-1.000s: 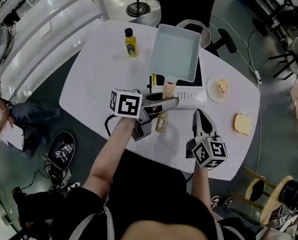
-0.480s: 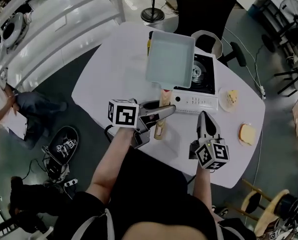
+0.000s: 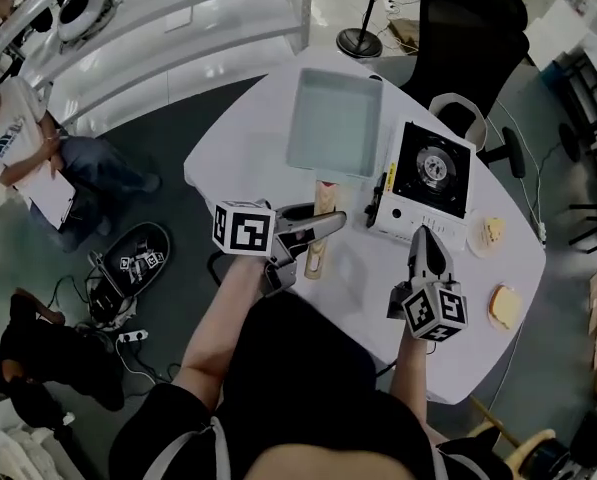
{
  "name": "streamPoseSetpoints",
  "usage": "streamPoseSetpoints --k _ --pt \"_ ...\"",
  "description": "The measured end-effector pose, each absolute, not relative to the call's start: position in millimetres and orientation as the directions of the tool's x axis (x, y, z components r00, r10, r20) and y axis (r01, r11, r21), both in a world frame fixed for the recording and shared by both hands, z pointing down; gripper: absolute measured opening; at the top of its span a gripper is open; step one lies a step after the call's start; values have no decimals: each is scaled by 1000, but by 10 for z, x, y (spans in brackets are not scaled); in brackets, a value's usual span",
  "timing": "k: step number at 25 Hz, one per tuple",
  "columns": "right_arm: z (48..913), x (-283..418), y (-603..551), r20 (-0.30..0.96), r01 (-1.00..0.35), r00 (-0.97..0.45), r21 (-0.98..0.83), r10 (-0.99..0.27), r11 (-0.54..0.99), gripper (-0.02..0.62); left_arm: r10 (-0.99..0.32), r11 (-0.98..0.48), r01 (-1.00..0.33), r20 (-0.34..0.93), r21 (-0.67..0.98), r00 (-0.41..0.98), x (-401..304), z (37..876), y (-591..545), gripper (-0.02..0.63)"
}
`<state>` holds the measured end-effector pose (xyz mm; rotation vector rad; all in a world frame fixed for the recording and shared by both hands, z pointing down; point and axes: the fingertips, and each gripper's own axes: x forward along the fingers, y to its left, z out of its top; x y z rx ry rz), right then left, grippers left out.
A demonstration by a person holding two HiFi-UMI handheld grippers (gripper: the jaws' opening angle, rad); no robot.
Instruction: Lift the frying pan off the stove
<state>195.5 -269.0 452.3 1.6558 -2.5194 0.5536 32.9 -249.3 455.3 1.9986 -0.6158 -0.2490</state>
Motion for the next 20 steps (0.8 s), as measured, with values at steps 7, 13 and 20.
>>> streamPoseSetpoints --k 7,13,20 --pt "4471 1820 -2766 245 -898 -428 -227 -870 377 3 -592 -328 -349 97 878 800 -134 4675 -2388 199" --pt "4471 1700 -2786 248 -892 -447 -194 -860 408 2 -617 -301 -337 87 892 782 -322 4692 -2297 199" --pt "4456 1642 -2782 247 -886 -461 -177 -852 428 2 -640 -274 -328 83 904 764 -389 4751 -2255 199"
